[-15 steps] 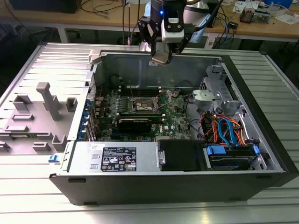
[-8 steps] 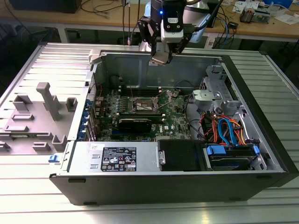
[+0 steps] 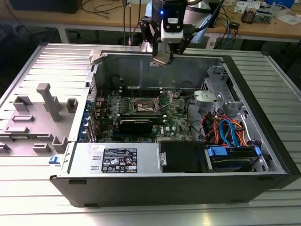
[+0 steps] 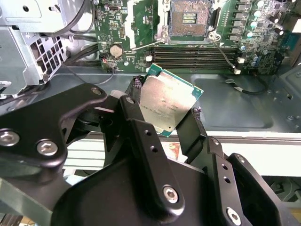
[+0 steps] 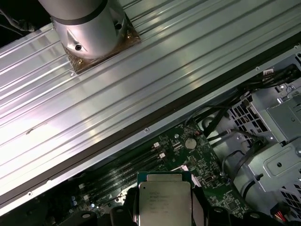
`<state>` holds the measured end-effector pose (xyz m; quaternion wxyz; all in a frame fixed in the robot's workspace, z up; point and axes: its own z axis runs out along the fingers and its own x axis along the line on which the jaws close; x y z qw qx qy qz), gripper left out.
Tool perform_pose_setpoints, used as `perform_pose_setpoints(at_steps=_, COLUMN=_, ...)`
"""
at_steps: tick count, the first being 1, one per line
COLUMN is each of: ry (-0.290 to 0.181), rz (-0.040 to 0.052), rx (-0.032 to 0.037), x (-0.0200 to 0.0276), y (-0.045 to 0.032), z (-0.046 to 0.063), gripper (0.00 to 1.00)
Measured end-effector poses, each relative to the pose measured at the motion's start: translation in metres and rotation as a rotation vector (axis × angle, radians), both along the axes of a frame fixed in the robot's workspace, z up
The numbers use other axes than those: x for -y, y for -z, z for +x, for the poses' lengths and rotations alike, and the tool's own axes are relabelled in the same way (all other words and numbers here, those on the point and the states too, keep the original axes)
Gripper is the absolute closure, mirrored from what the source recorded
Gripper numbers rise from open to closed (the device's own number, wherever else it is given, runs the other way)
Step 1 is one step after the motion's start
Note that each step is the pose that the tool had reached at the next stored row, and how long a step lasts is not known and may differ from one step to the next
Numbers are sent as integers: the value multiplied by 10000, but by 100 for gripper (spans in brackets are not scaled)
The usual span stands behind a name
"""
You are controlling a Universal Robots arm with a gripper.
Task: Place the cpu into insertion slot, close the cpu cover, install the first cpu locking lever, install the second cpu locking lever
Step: 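Place the cpu into insertion slot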
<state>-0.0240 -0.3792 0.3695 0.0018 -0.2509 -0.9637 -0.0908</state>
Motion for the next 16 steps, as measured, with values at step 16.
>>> perform_pose_setpoints(at_steps=16, ry=261, rz=1, rx=-1, x=0, y=7, z=0, gripper=45)
